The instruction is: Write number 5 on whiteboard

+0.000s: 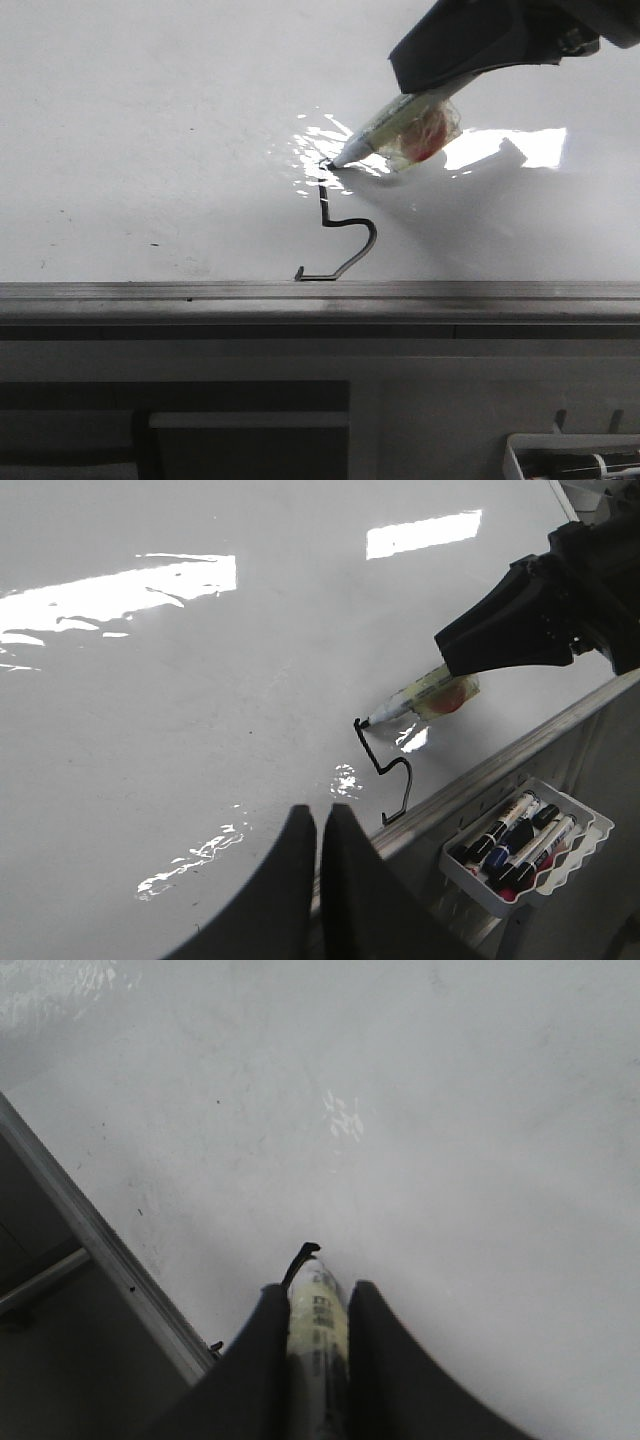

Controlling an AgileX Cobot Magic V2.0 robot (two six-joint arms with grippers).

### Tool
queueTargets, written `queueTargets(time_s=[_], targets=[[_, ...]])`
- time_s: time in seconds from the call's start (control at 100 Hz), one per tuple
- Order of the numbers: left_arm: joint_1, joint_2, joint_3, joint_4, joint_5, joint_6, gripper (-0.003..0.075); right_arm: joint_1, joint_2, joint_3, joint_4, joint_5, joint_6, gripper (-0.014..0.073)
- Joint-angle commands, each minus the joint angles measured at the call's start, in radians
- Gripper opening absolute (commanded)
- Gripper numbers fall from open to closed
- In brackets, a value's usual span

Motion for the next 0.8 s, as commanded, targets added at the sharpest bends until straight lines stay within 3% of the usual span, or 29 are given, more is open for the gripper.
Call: queueTargets(time_s=[0.0,0.38,0.55,0.68,0.73,0.79], targets=[[0.003,0.009,-0.028,-0.020,-0.067,-0.004,-0.0020,-0.026,0.000,-0.027,-0.001,-0.057,-0.003,-0.0040],[0.003,0.009,-0.028,-0.020,-0.067,-0.004,-0.0020,-0.209,-0.042,-0.027,-0.003,0.070,-0.003,-0.0040],[0.003,0.009,-0.028,-0.020,-0.067,-0.004,-0.0020,-0.216,-0.042,-0.027,-0.003,0.086,-0.003,-0.0040],[0.003,0.009,-0.032,-0.020,-0.075,-0.004,-0.0015,-0.203,-0.098,-0.063,-0.003,0.181,-0.010,-0.0040],[0.003,0.009,-0.038,-0.020,-0.077,-0.004,0.0022,-0.188,-0.141,-0.093,-0.003,0.242,-0.041,-0.0040],[0.003,0.009,-0.040,-0.020,-0.077,-0.004,0.0136,-0.170,-0.196,-0.129,-0.003,0.310,-0.069,-0.0040]])
